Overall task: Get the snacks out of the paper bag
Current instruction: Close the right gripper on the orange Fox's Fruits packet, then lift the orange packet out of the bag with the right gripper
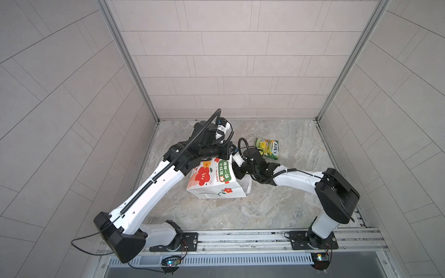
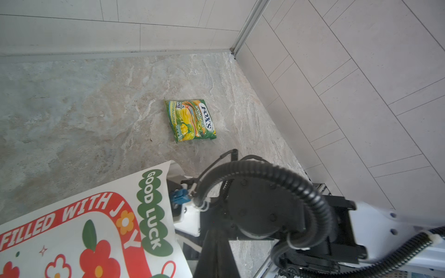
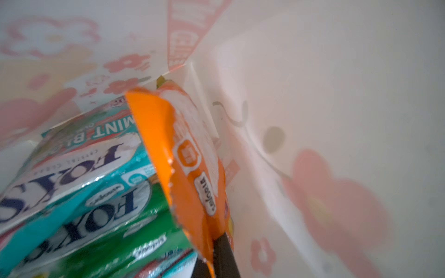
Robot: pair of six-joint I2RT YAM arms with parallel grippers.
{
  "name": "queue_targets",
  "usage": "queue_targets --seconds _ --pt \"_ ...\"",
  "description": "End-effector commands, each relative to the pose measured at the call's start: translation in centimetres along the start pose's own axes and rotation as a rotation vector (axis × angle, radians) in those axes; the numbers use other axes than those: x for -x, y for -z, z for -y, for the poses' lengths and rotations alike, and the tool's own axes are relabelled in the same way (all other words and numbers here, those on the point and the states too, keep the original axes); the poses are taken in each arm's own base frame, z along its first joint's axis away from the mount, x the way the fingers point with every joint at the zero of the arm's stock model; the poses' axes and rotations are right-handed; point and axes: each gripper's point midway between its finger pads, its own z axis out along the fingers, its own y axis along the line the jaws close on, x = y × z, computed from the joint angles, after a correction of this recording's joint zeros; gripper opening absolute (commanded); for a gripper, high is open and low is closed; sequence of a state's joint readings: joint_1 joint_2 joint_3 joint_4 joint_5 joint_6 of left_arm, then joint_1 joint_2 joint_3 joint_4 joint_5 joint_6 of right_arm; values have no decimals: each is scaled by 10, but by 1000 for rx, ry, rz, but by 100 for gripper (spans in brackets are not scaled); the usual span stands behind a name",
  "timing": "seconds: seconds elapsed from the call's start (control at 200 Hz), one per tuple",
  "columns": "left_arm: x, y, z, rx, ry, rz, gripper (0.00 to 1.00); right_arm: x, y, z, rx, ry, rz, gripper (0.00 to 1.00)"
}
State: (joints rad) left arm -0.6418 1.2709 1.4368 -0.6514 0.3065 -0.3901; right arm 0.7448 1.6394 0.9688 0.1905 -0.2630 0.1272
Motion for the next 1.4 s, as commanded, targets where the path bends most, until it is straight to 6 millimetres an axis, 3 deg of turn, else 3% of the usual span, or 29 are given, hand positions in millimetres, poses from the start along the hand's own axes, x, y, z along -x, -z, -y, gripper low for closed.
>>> queue_targets --seconds 0.0,0.405,0.786,0.961,1.396 --pt "11 18 0 36 -36 54 0 26 23 7 -43 -10 100 0" --pt "2 19 -8 76 -67 24 0 28 76 24 -91 -51 164 0" --pt "4 18 -17 125 -56 36 0 58 143 30 -117 -84 322 0" --pt "4 17 -14 108 -56 32 0 67 175 40 -209 -88 386 0" --pt "6 13 -9 79 -60 25 0 70 239 80 -499 -141 470 0"
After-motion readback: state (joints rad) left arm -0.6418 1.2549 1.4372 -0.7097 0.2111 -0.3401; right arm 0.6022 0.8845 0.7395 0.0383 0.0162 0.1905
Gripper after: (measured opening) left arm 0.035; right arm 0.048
